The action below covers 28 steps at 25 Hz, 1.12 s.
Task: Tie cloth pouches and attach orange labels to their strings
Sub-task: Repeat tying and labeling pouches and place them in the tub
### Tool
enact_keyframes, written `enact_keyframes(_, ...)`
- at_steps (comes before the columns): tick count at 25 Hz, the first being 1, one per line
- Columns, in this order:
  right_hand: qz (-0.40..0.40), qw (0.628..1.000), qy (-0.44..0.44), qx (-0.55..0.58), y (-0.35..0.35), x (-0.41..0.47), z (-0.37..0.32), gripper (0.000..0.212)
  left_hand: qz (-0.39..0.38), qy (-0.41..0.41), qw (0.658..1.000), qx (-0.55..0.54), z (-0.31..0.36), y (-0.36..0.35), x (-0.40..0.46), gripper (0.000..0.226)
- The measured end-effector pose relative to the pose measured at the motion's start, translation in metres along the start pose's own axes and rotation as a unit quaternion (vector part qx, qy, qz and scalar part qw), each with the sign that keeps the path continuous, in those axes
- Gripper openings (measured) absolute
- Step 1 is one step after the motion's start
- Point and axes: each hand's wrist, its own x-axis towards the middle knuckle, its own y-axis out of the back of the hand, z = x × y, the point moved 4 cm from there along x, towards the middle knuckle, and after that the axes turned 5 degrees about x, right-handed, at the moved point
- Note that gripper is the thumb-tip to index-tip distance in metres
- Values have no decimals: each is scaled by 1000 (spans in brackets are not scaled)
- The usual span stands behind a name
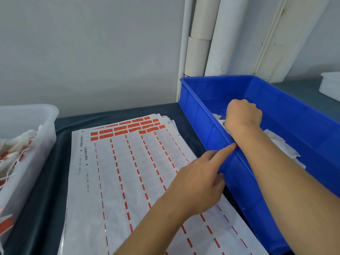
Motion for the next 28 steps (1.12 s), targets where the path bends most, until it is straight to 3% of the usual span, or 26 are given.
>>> enact_keyframes(3, 13, 999, 18, 23, 6, -1, -6, 12, -1, 19, 1000, 1, -9, 0, -2, 74)
enact_keyframes(8, 63, 995, 79, 20, 31, -3, -30, 30, 9, 63, 997, -32, -28, 9, -12, 74)
enact_keyframes(12, 110, 984, 132, 42, 49, -6, -47, 17, 21, 112, 992, -54, -46, 23, -22, 73)
enact_keyframes(17, 164, 936, 276, 142, 68, -28, -85, 31, 95, 181, 976, -76, -81, 49, -43, 60)
enact_keyframes(19, 127, 902, 358, 207, 67, -43, -114, 31, 165, 199, 961, -102, -92, 60, -48, 51)
enact_keyframes(22, -27, 851, 443, 281, 44, -73, -157, 23, 272, 213, 929, -133, -107, 77, -56, 54)
enact_keyframes(26, -145, 818, 447, 332, -4, -106, -187, 25, 307, 236, 919, -70, -136, 88, -76, 70)
enact_keyframes(28, -169, 810, 425, 367, -23, -114, -196, 24, 301, 256, 915, -87, -144, 84, -81, 68)
